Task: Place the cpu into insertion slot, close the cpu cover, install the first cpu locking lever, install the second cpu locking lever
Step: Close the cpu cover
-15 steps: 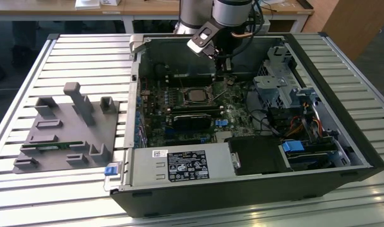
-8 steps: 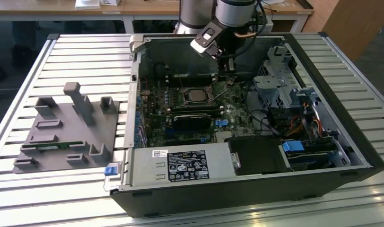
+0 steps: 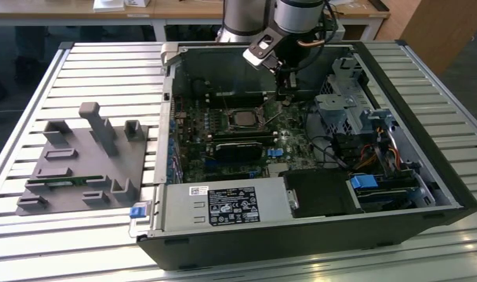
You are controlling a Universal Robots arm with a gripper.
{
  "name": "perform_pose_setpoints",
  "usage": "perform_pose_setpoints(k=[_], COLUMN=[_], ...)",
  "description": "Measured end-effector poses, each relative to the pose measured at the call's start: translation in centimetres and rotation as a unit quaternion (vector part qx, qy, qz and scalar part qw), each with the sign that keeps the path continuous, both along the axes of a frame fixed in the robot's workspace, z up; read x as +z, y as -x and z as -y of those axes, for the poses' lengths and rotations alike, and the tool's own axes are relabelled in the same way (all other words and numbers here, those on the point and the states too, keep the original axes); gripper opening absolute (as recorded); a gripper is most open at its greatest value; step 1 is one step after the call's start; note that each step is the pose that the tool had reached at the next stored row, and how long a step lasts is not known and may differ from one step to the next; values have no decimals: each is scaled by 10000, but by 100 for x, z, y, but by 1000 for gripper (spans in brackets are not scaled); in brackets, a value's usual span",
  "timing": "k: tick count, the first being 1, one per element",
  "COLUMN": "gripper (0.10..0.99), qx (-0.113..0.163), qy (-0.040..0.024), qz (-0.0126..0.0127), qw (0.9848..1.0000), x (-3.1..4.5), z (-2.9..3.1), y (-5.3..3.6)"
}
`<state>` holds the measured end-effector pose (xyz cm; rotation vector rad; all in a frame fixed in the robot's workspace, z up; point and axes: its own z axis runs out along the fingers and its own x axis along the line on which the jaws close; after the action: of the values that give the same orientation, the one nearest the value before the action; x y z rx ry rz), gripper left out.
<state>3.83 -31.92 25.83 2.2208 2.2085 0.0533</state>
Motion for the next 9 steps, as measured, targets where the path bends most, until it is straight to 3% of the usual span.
perform_pose_setpoints(k=[9], gripper=[106], qx=[0], qy=[1], qz=[0], qw=[10000], x=[-10], z=[-11], y=[-123])
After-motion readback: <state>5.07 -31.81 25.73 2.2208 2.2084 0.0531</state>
